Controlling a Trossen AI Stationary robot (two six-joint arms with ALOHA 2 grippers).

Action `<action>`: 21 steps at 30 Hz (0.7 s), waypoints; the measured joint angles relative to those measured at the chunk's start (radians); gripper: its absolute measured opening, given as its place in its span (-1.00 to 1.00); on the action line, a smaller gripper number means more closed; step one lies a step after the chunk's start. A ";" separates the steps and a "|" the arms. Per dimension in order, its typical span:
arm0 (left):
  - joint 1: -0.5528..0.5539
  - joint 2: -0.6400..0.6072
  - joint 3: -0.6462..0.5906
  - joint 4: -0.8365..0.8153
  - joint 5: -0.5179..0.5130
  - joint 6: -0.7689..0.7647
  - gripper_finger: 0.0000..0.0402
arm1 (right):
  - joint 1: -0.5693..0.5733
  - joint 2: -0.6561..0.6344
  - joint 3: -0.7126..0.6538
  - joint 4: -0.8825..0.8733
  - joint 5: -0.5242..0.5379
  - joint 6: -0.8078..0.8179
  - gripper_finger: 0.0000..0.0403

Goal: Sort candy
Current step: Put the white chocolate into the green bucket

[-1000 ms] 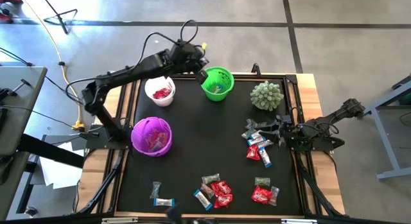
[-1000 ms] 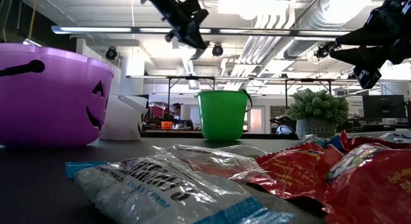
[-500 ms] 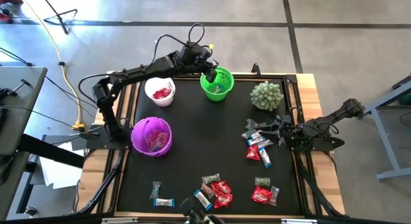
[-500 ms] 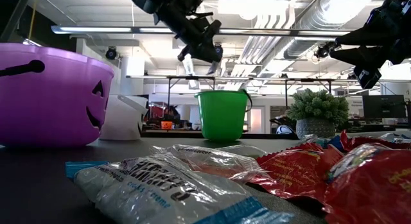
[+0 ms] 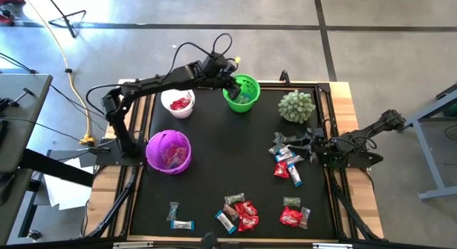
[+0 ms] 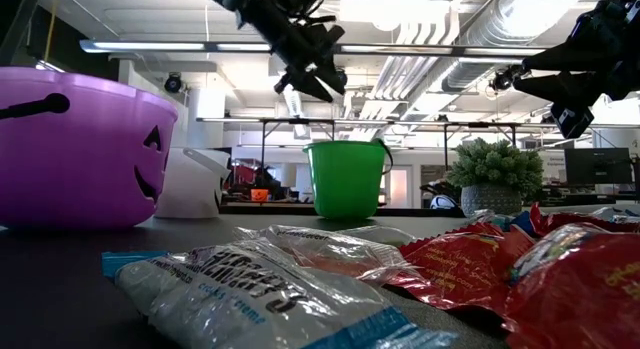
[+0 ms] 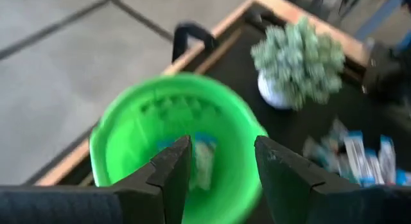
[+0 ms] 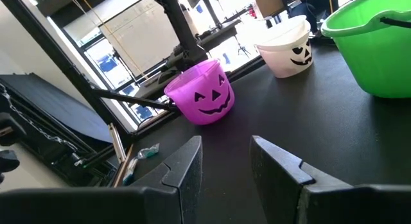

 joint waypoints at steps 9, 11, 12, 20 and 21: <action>-0.095 -0.160 0.002 -0.615 0.004 -0.110 -0.20 | 0.000 0.000 0.000 0.000 0.000 0.000 -0.37; -0.146 -0.187 0.002 -0.772 0.004 -0.168 -0.20 | 0.000 0.000 0.000 0.000 0.000 0.000 -0.37; -0.179 -0.197 0.002 -0.832 -0.002 -0.193 -0.20 | 0.000 0.000 0.000 0.000 0.000 0.000 -0.37; -0.500 -0.237 0.001 -1.096 -0.164 -0.442 -0.20 | 0.000 0.000 0.000 0.000 0.000 0.000 -0.37; -0.545 -0.237 0.001 -1.108 -0.178 -0.473 -0.20 | 0.000 0.000 0.000 0.000 0.000 0.000 -0.37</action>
